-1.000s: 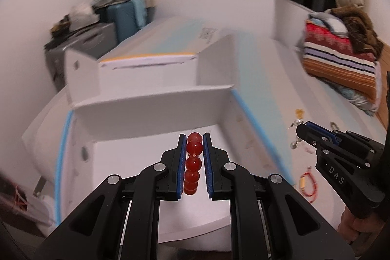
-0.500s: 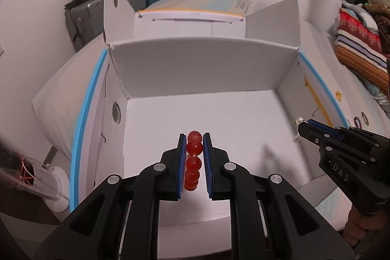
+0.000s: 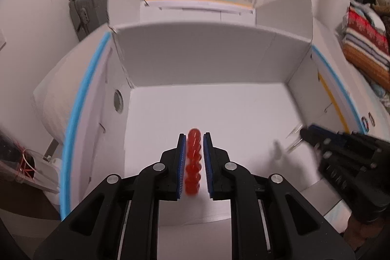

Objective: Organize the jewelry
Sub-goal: 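Carry both items into the white box and open both tools, then move both tools back over the red cord bracelets on the bed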

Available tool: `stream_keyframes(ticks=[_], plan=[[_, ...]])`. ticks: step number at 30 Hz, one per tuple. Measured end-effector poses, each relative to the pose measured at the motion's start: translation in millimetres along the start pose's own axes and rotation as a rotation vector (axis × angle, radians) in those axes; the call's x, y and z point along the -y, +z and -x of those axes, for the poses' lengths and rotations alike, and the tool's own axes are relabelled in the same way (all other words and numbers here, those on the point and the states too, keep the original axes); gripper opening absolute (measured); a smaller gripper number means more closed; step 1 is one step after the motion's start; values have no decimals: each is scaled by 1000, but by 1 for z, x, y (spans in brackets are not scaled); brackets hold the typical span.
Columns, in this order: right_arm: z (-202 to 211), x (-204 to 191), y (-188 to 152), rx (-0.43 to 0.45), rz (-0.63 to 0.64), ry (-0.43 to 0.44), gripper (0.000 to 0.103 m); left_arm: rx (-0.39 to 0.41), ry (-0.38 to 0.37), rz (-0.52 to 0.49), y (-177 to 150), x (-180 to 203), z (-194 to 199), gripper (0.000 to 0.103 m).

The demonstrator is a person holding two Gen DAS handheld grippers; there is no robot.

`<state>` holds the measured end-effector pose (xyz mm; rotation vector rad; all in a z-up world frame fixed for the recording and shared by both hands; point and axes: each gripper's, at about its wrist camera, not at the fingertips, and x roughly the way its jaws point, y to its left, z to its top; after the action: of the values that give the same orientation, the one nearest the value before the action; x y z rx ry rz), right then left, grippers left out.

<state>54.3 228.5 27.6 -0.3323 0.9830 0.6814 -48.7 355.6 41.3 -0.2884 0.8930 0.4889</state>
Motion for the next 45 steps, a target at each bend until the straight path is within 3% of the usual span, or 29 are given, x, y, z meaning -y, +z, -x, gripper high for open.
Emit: stream_keyframes(ticks=[1,2,5,13,21,29,38,45], plan=[[5,0,-1,18,-3,11,44,4,12,-4,1,0,4,20],[11,0,-3,35,-3,12,52,13,15,-3,1,0,8,29],[29,1,-4,74,-5,23,64,69,21,8,3,1,28,51],[96,24,-17,206,-9,-27,91,182,17,6,1,17,74,88],[153,72,-45,286,-54,-100,95,222,-34,-42,-2,62,95,95],[190,144,-90,307,-147,-192,95,234,-137,-133,-13,135,104,97],[210,232,-144,285,-283,-280,95,187,-245,-255,-27,233,88,97],[199,286,-180,242,-376,-326,95,146,-306,-319,-41,288,69,97]])
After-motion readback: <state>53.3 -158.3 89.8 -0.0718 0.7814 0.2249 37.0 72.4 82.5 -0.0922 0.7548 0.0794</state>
